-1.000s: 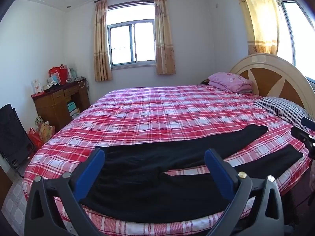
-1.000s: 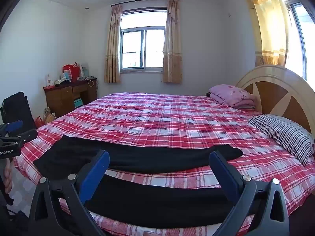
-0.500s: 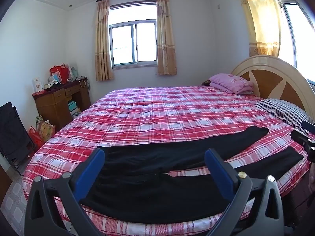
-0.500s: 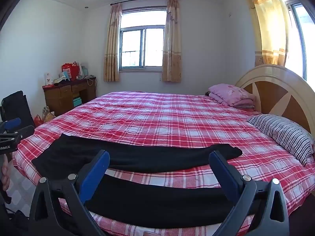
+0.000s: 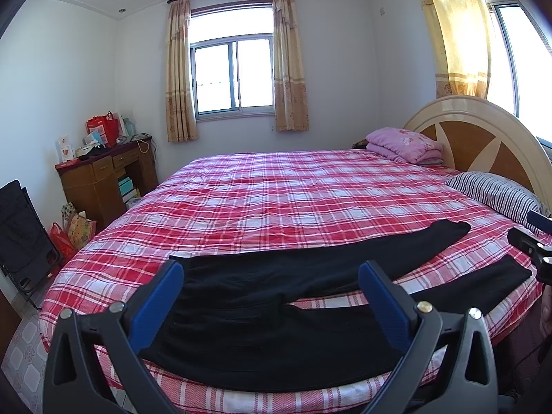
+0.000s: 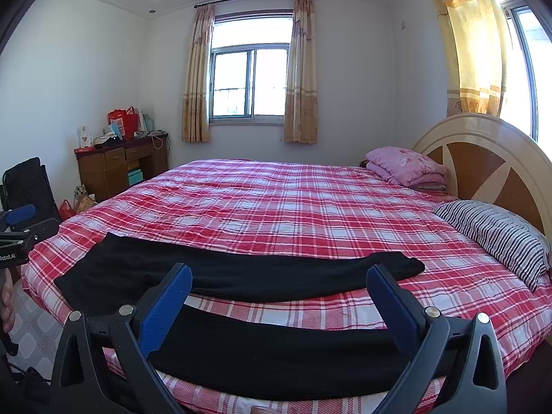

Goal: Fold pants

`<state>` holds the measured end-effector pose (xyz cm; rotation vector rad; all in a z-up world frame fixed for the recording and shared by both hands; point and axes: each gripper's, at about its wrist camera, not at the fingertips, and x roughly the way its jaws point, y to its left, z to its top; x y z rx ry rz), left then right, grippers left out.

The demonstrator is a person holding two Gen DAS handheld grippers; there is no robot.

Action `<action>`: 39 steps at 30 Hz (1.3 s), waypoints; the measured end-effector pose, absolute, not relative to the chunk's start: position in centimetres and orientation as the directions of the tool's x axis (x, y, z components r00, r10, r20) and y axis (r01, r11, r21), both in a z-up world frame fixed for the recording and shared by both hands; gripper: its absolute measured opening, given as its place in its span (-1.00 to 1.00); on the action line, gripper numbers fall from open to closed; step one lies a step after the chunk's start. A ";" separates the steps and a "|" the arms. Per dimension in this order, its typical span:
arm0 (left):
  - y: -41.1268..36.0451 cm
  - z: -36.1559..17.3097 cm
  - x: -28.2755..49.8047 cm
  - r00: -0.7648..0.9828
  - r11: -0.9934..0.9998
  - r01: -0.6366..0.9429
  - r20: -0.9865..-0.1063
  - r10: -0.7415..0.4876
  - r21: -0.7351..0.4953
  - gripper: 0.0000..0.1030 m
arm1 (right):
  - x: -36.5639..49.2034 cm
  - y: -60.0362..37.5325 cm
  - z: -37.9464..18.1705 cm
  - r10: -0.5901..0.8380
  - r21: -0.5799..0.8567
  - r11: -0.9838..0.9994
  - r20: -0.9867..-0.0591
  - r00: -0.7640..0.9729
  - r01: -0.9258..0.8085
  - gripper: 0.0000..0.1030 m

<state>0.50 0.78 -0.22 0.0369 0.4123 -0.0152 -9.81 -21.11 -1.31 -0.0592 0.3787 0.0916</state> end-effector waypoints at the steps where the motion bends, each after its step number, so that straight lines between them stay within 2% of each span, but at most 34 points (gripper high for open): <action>1: 0.8 -0.2 0.5 0.916 0.999 0.023 -0.401 -0.008 0.033 1.00 | -9.8 -21.0 -1.3 0.078 -0.042 0.994 -0.372 0.925 -0.101 0.98; 39: 0.7 -0.4 0.7 0.916 0.999 0.024 -0.402 -0.011 0.028 1.00 | -9.9 -20.8 -1.2 0.080 -0.053 0.993 -0.381 0.921 -0.109 0.98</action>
